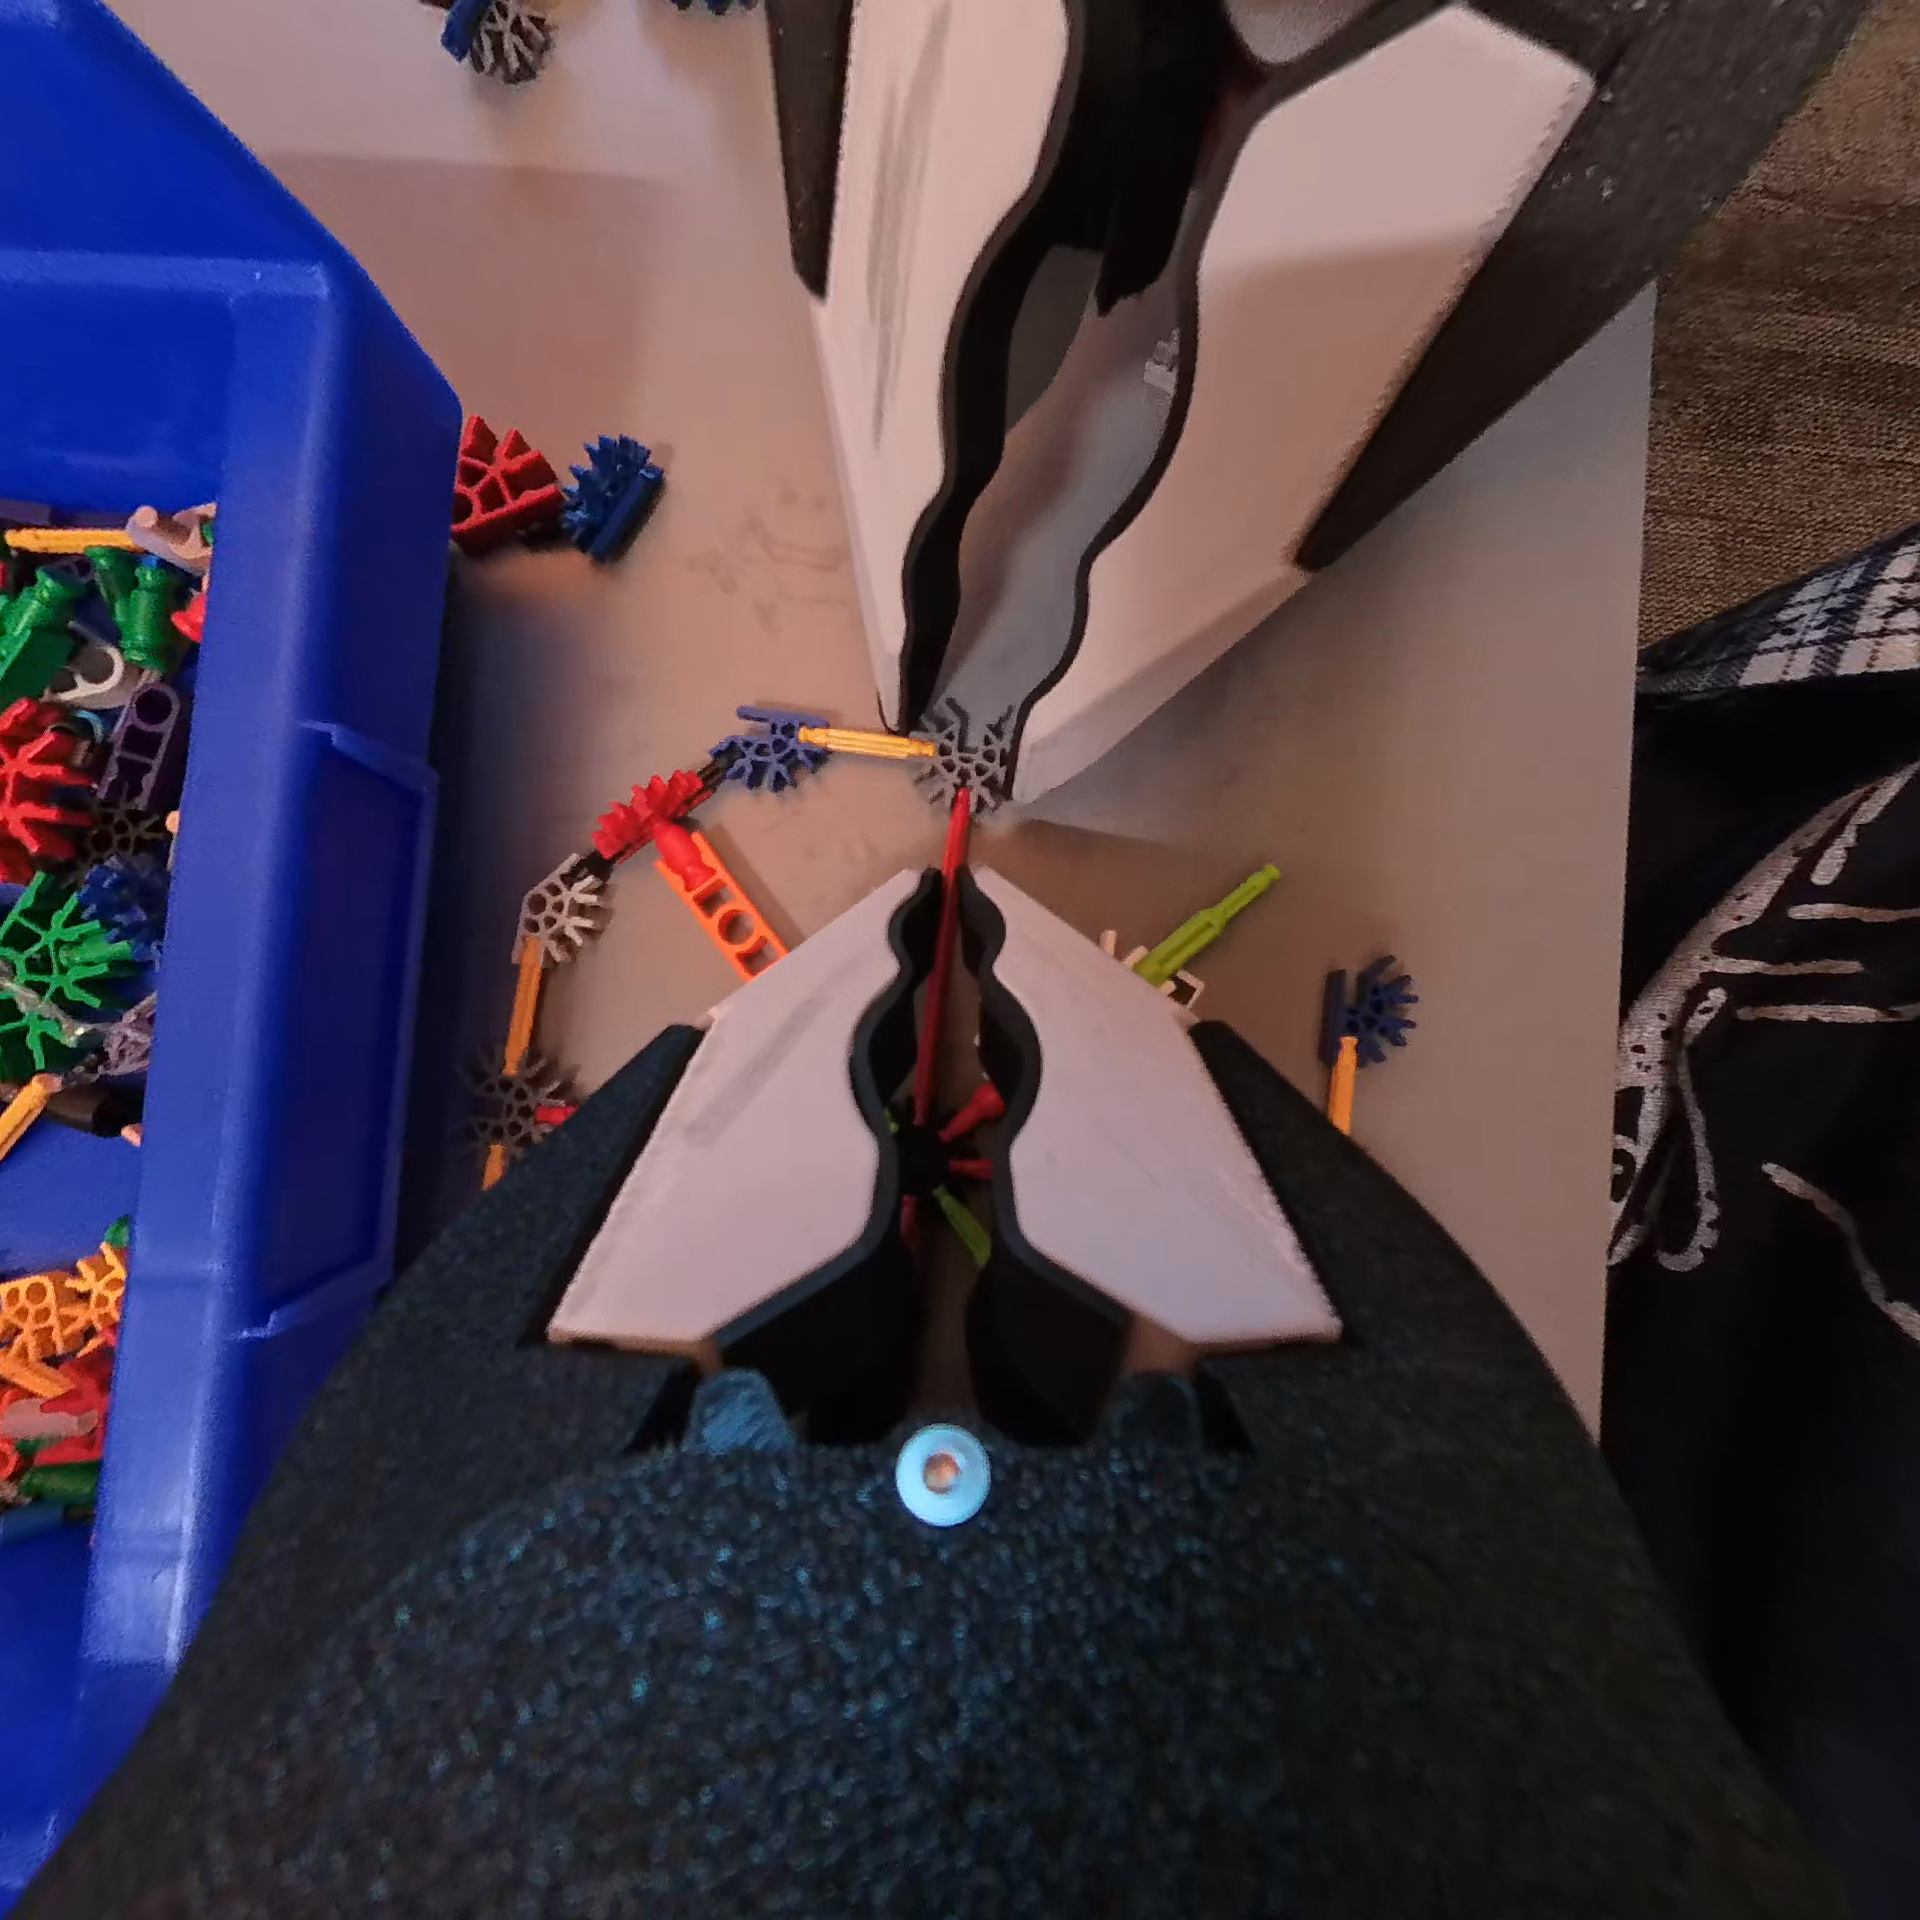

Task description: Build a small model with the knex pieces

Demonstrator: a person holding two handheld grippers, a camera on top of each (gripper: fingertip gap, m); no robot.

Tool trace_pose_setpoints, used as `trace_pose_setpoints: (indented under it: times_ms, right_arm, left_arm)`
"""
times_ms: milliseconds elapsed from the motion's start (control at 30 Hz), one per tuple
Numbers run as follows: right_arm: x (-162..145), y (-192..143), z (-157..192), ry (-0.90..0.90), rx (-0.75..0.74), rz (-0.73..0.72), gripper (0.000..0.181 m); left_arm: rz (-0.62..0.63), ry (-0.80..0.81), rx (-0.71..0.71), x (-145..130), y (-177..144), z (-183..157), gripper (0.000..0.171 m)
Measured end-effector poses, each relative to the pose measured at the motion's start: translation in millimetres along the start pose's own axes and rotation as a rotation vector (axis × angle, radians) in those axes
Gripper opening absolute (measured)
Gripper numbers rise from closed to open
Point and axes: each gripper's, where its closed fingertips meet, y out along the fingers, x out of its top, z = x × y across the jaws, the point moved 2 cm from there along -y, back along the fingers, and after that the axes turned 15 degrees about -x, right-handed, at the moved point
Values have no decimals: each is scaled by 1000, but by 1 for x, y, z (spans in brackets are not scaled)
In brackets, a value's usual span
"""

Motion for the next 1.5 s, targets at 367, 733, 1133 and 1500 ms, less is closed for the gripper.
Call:
trace_pose_setpoints:
  times_ms: [367, 733, 1133, 1500]
  right_arm:
    - [7, -12, -4, -7, -27, -28, 24]
    - [5, -1, 3, -86, 5, -2, 0]
    - [9, -4, -1, -93, 23, 47, 7]
    - [2, -81, -24, 24, -172, -51, 26]
  left_arm:
    - [-4, -9, -4, 0, 0, 0, 2]
    - [-7, -11, -6, 0, 0, 0, 2]
    - [-61, -34, -33, 5, -10, -2, 7]
    - [-110, -58, 141, -19, -87, 1, 20]
